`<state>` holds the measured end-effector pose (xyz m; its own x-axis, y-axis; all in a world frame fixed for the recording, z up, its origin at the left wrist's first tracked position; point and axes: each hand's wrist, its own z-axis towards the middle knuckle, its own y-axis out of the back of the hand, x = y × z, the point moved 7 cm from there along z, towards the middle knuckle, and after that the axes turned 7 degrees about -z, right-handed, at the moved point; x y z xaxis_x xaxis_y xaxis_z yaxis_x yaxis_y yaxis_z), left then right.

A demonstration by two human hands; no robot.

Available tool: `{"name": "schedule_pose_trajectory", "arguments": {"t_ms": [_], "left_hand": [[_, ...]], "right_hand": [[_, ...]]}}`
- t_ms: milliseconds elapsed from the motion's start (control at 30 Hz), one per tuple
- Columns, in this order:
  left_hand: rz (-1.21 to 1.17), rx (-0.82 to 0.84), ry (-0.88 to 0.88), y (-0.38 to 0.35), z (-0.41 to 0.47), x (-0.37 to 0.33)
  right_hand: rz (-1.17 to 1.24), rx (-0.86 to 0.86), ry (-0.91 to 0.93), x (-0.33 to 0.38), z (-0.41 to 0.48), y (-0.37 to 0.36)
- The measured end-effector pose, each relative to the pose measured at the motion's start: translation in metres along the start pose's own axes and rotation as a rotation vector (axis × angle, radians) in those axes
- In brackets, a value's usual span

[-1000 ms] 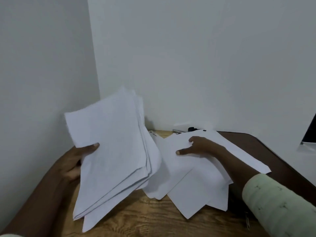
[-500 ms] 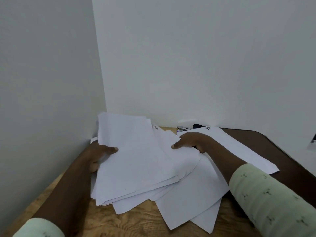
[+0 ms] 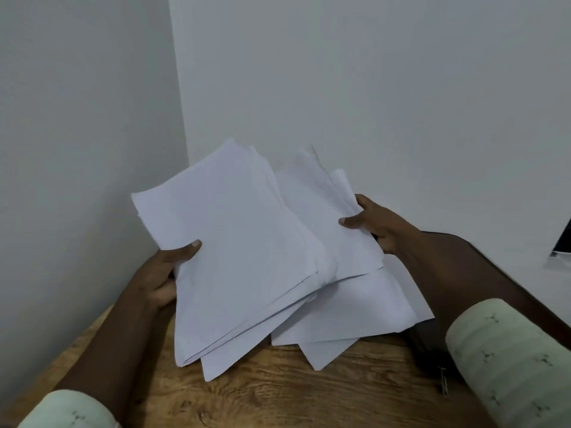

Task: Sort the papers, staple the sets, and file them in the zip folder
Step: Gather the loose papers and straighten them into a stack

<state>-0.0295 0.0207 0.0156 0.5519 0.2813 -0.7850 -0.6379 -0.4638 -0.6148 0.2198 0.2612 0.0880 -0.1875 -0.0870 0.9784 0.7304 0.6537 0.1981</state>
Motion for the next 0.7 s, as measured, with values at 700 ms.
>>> {"name": "schedule_pose_trajectory", "arguments": {"t_ms": [700], "left_hand": [[0.075, 0.298, 0.097, -0.11, 0.034, 0.056]], "right_hand": [[0.138, 0.005, 0.209, -0.004, -0.041, -0.004]]}}
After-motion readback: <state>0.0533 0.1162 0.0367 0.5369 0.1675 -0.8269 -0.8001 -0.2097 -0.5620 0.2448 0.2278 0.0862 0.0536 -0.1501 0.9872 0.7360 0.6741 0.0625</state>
